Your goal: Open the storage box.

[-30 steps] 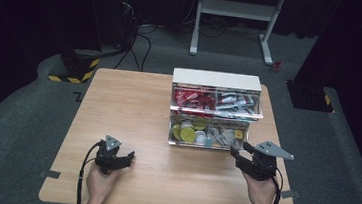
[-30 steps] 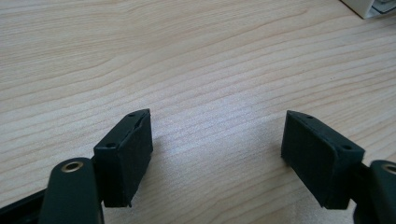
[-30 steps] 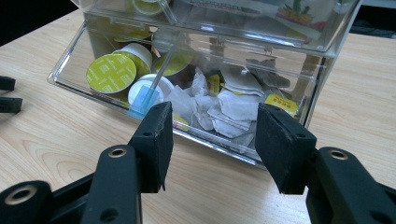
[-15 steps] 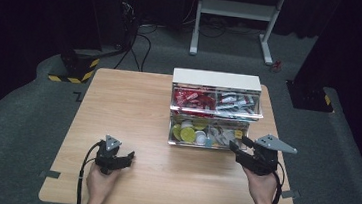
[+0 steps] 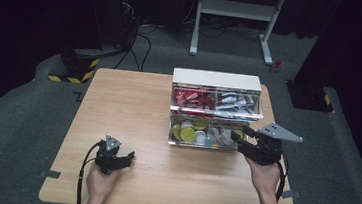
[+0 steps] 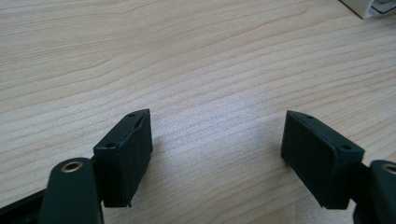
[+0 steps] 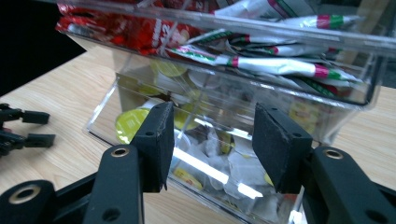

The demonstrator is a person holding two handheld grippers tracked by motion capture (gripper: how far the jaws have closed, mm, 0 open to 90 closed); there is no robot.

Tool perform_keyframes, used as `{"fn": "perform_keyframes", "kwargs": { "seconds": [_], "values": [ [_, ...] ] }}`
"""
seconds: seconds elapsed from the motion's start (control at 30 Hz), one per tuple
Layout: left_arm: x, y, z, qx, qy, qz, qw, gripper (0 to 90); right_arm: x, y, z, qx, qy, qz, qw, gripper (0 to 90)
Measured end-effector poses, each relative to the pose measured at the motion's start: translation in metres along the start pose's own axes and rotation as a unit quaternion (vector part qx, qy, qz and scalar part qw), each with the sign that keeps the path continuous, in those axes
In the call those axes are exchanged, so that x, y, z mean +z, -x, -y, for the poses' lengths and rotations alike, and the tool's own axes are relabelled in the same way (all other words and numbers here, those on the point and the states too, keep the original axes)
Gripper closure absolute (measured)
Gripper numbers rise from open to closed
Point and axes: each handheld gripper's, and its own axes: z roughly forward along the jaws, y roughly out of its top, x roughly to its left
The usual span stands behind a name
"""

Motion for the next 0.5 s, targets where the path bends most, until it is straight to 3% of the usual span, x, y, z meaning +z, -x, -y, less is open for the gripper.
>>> {"fn": "perform_keyframes", "kwargs": {
  "seconds": [0.5],
  "values": [
    [0.000,0.000,0.000,0.000,0.000,0.000,1.0000,25.2,0.007,-0.002,-0.027,-0.018,-0.001,-0.004,0.9998,50.7]
  ]
}}
